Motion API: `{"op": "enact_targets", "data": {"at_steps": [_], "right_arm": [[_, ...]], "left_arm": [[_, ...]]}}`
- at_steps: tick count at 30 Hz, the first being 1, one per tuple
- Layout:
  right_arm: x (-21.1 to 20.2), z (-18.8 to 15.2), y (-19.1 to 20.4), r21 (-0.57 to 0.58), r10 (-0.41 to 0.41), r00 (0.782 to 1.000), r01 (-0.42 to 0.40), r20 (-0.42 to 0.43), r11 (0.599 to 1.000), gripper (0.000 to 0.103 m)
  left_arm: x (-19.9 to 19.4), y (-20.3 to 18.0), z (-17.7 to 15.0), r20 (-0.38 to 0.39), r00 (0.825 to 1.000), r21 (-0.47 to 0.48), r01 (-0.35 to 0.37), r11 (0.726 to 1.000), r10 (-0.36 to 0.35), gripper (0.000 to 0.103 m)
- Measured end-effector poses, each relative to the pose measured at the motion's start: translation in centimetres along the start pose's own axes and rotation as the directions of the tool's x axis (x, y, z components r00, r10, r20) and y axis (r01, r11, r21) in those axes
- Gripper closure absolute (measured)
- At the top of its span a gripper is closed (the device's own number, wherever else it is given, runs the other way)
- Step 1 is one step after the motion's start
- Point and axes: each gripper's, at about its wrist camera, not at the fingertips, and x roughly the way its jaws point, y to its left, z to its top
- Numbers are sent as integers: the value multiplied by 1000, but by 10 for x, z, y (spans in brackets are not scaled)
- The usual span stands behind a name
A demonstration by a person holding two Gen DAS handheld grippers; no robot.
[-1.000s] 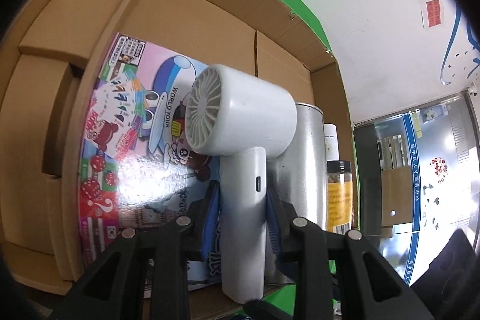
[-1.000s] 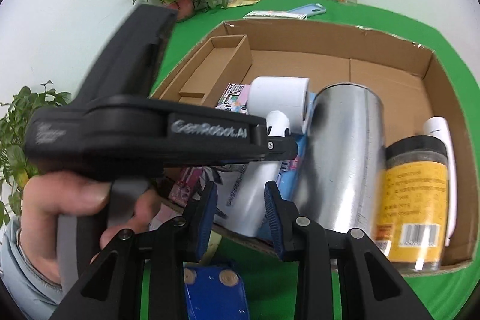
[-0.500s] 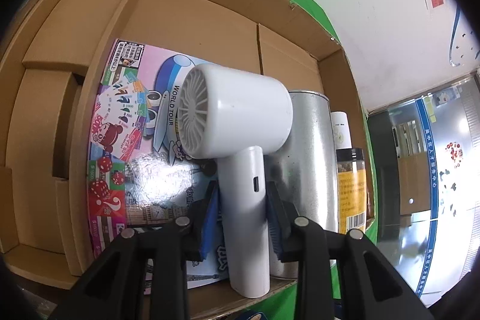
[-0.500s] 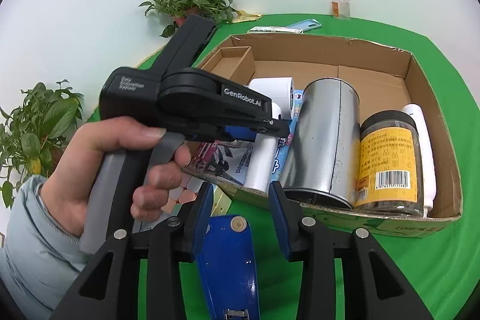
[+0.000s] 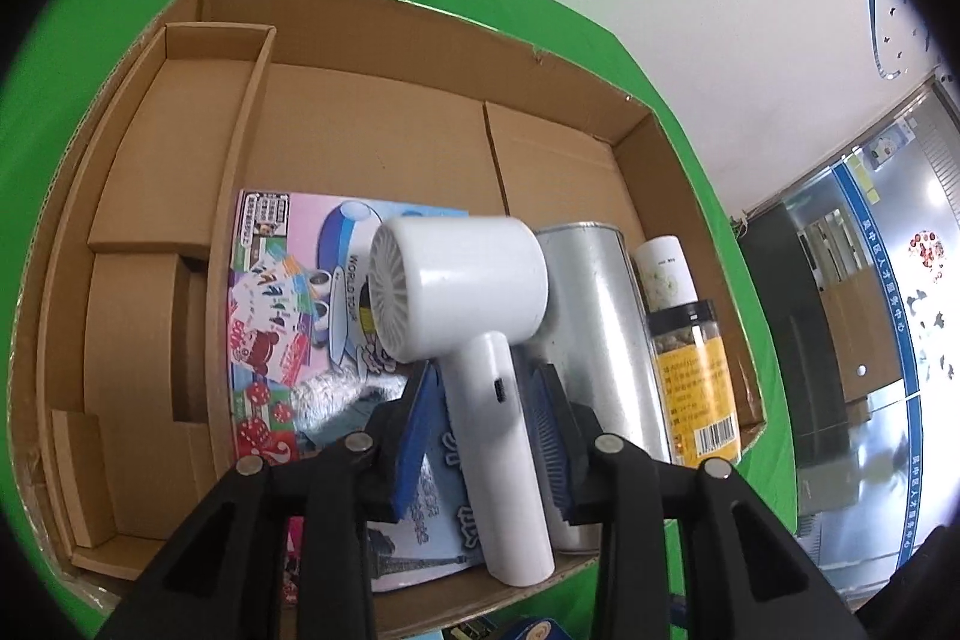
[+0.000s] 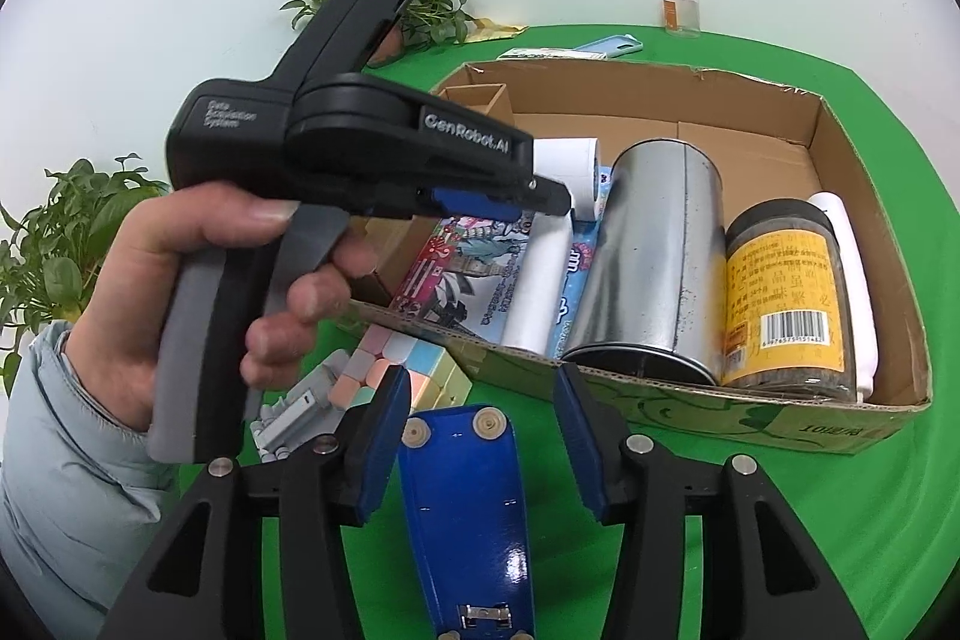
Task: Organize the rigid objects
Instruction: 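Lower the hair dryer onto the game box, open both grippers, then grasp the blue stapler with the right gripper and lift it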
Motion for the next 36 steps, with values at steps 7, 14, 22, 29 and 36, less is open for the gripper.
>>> {"op": "enact_targets", "data": {"at_steps": [7, 14, 22, 29, 36], "right_arm": [[-2, -6, 11, -16, 34, 999, -33, 1, 999, 54], [-21, -16, 13, 4, -76, 987, 76, 140, 997, 0], [-37, -50, 4, 2, -19, 983, 19, 184, 1000, 0], [4, -92, -13, 59, 82, 993, -77, -81, 995, 11], [38, -116, 6, -8, 15, 991, -16, -136, 1000, 45]], "left_arm": [[14, -5, 2, -10, 1000, 43, 28, 999, -27, 72], [-35, -26, -17, 191, 978, 166, -120, 979, 87, 62], [-137, -40, -134, 566, 786, 167, -406, 898, 250, 0], [-129, 1, -209, 406, 875, 25, -298, 954, 262, 0], [-121, 5, -237, 324, 927, -29, -192, 981, 191, 0]]}}
